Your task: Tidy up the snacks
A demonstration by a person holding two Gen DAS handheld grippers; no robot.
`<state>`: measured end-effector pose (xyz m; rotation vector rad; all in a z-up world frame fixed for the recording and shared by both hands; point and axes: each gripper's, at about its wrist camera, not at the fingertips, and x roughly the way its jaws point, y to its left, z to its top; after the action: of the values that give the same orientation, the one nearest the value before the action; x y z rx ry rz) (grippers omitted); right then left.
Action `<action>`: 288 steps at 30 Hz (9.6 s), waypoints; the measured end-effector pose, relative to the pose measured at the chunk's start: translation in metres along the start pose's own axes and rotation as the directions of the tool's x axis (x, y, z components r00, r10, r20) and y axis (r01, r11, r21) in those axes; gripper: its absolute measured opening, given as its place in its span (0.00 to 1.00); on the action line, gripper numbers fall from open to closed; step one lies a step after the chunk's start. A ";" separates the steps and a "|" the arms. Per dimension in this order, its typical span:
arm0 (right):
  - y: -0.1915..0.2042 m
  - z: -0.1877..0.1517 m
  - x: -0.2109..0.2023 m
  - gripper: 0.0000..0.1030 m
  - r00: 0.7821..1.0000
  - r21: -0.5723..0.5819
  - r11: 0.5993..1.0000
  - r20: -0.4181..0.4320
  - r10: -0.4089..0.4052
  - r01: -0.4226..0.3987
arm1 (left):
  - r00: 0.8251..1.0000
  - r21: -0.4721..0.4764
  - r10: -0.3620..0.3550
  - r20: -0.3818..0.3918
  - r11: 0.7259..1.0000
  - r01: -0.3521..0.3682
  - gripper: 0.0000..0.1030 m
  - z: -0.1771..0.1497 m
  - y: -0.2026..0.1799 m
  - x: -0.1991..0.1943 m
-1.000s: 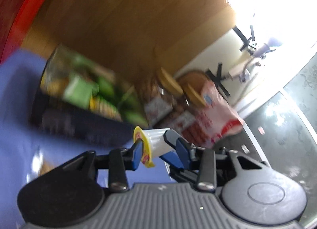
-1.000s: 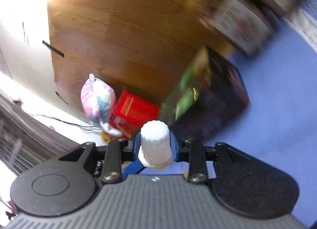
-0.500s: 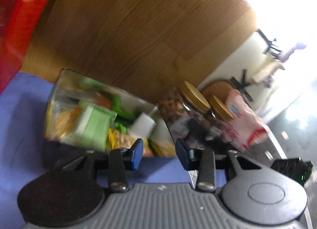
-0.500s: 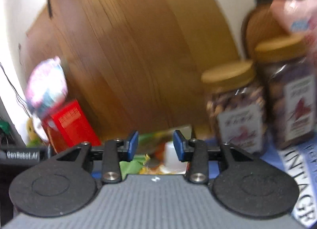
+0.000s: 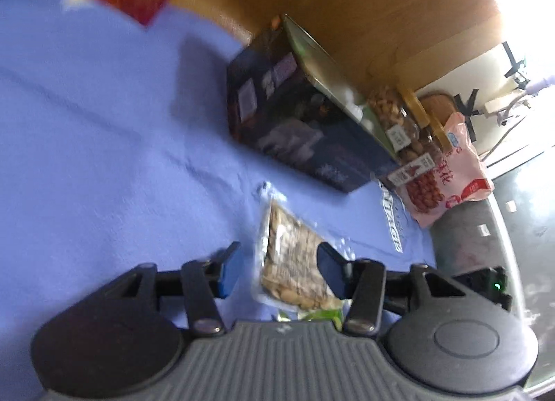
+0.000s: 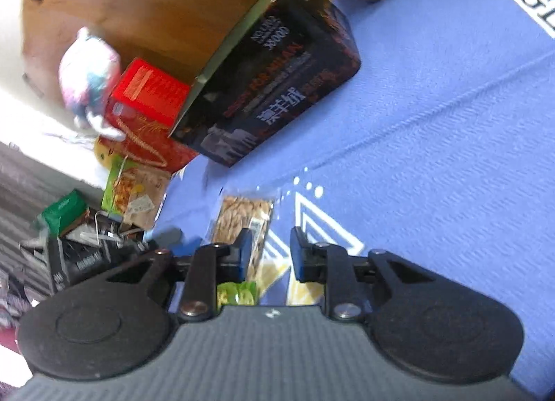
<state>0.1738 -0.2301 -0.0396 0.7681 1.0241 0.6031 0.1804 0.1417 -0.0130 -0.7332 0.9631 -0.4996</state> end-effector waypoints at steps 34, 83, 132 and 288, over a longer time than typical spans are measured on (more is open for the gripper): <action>0.050 0.023 -0.024 0.14 0.955 -0.089 0.970 0.172 0.240 -0.227 | 0.983 -0.002 -0.170 0.063 0.985 0.170 0.22 0.039 -0.067 0.016; -0.001 -0.101 -0.045 0.15 0.992 0.057 0.994 0.090 0.090 -0.095 | 0.997 -0.234 -0.075 0.025 0.969 0.078 0.14 -0.091 -0.010 0.007; 0.090 -0.069 -0.041 0.44 0.919 -0.404 0.885 0.390 -0.060 0.229 | 0.848 0.287 0.303 0.436 0.845 -0.450 0.24 -0.051 -0.109 -0.022; 0.072 -0.121 -0.041 1.00 0.680 -0.297 0.789 0.706 -0.199 0.539 | 0.639 0.247 0.479 0.602 0.650 -0.719 1.00 -0.128 -0.099 0.016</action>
<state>0.0406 -0.1845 0.0017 0.2379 0.3230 0.1658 0.0710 0.0235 0.0053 -0.0245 0.5127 0.0956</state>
